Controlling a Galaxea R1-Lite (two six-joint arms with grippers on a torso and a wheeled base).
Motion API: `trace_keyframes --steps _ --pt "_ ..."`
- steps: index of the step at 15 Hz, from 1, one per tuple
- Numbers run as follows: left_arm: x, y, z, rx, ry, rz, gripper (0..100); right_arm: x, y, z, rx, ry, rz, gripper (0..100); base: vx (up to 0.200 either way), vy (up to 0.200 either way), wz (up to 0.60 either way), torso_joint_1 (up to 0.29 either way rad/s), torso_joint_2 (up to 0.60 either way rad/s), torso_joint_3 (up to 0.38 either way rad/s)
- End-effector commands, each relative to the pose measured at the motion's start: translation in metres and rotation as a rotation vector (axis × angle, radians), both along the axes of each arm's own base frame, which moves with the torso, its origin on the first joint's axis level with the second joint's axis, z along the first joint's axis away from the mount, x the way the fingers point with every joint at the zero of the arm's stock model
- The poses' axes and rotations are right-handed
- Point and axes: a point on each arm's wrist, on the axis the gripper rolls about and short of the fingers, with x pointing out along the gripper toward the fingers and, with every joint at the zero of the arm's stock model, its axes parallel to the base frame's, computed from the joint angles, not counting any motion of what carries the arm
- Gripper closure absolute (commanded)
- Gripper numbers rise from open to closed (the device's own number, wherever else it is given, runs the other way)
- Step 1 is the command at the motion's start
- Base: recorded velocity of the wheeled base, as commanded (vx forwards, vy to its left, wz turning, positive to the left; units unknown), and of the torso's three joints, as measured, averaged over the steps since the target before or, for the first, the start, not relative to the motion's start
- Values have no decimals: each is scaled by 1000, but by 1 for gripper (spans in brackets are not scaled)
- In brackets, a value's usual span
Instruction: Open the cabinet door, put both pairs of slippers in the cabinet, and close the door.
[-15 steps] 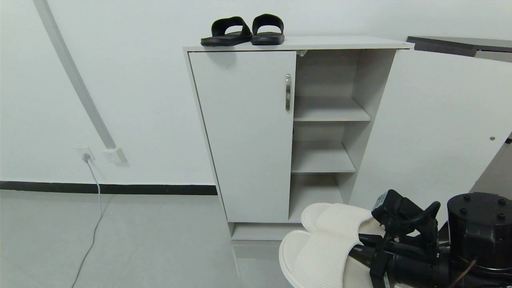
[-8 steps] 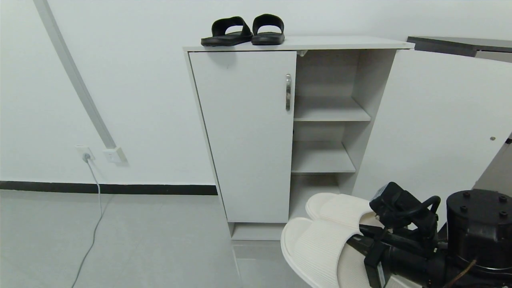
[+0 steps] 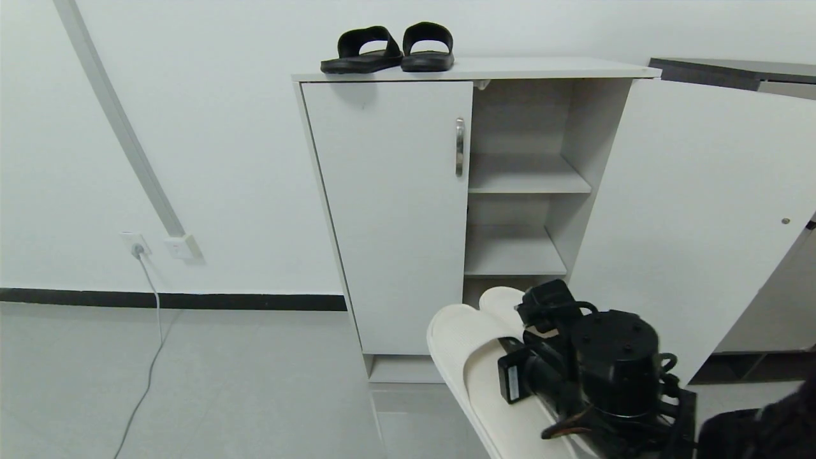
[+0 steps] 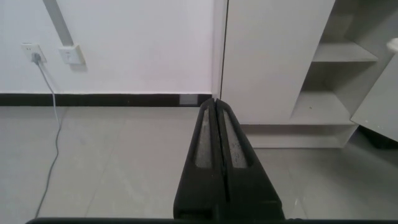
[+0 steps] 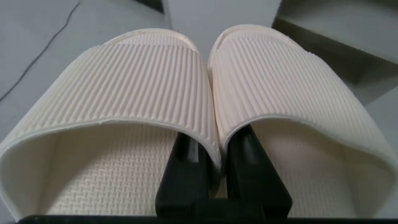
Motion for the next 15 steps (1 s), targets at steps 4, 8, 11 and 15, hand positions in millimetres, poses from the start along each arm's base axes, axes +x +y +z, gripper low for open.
trace_keyframes --steps 4,8,11,15 --pt "0 0 0 0 3 -1 100 53 46 -45 -9 -69 -315 100 0 0 0 0 0 0" --pt "0 0 0 0 3 -1 100 65 41 -38 10 -92 -386 100 0 -50 0 1 1 -1" --pt "0 0 0 0 3 -1 100 66 40 -41 3 -89 -388 100 0 -200 0 4 -1 -1" --pt "0 0 0 -2 3 -1 100 71 36 -45 -9 -83 -401 100 0 -200 0 6 1 1"
